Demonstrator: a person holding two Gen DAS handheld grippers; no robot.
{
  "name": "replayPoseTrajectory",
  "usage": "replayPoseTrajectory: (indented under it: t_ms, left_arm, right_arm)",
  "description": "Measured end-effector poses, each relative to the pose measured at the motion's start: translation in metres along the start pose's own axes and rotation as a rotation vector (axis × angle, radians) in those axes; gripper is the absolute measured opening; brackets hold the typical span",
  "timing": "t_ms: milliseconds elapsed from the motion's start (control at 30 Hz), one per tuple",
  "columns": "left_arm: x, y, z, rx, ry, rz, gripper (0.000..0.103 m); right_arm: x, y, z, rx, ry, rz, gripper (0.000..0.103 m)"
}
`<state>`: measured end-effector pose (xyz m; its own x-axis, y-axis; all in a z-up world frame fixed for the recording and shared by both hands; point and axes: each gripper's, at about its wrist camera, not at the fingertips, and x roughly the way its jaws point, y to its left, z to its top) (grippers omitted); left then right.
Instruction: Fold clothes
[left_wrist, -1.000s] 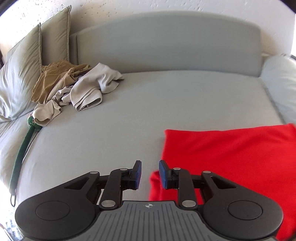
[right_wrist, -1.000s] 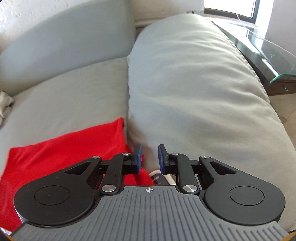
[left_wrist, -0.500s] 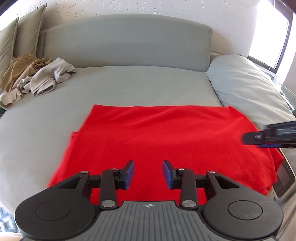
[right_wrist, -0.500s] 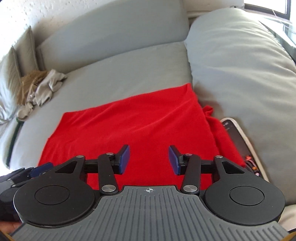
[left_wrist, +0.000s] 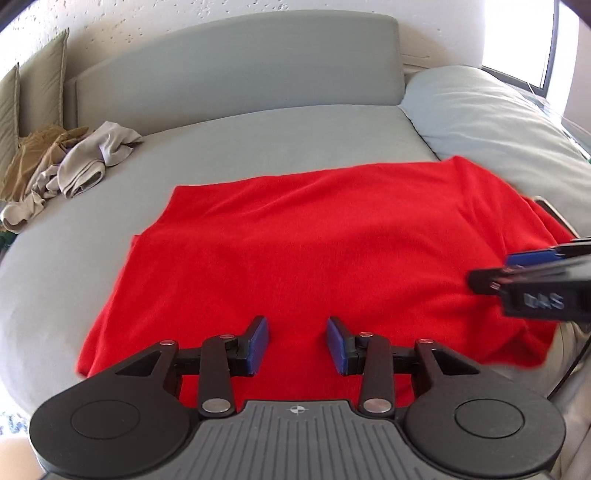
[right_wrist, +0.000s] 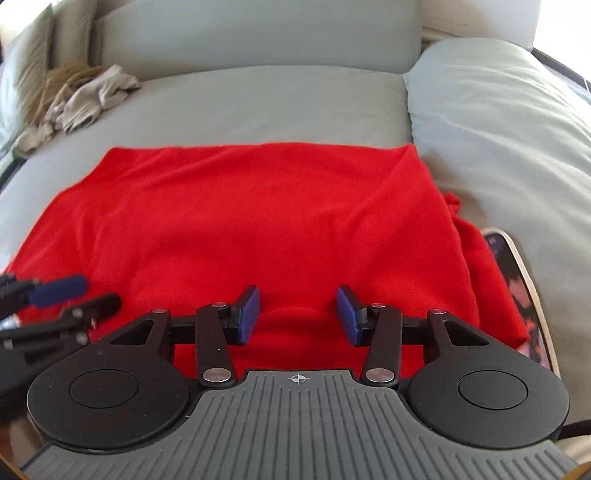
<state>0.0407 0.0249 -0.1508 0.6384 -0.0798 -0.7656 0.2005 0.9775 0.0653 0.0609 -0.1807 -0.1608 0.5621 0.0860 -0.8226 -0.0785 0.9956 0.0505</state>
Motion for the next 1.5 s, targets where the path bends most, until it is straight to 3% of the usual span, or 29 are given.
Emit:
replayPoseTrajectory:
  t_ms: [100, 167, 267, 467, 667, 1100, 1133, 1233, 1400, 1500]
  left_arm:
    - [-0.010, 0.000, -0.008, -0.020, 0.037, -0.011, 0.037]
    - [-0.016, -0.005, -0.015, -0.016, 0.058, -0.002, 0.037]
    - [-0.024, -0.012, -0.028, 0.000, 0.098, -0.033, 0.038]
    - [-0.041, -0.011, -0.034, -0.084, 0.064, -0.114, 0.046]
    - [-0.043, -0.005, -0.029, -0.150, 0.024, -0.078, 0.053]
    - [-0.034, -0.007, -0.032, -0.151, 0.057, -0.075, 0.054]
    - [-0.034, -0.007, -0.032, -0.152, 0.057, -0.076, 0.054]
    - [-0.033, -0.006, -0.032, -0.156, 0.057, -0.076, 0.054]
    - [-0.035, -0.001, -0.032, -0.176, 0.047, -0.074, 0.054]
    - [-0.040, 0.008, -0.031, -0.204, 0.027, -0.069, 0.054]
  right_arm:
    - [-0.017, -0.007, -0.024, 0.079, 0.054, 0.020, 0.061]
    - [-0.025, -0.012, -0.037, 0.150, 0.100, 0.038, 0.062]
    - [-0.032, -0.027, -0.058, 0.309, 0.150, 0.167, 0.062]
    - [-0.049, -0.077, -0.085, 0.657, 0.040, 0.278, 0.062]
    - [-0.045, -0.117, -0.104, 0.913, -0.056, 0.349, 0.062]
    - [0.002, -0.139, -0.111, 1.098, -0.181, 0.428, 0.058]
    - [0.006, -0.141, -0.110, 1.117, -0.196, 0.432, 0.057]
    - [0.017, -0.141, -0.102, 1.111, -0.227, 0.415, 0.038]
    - [0.019, -0.136, -0.091, 1.103, -0.247, 0.394, 0.037]
    - [0.020, -0.137, -0.084, 1.103, -0.230, 0.393, 0.029]
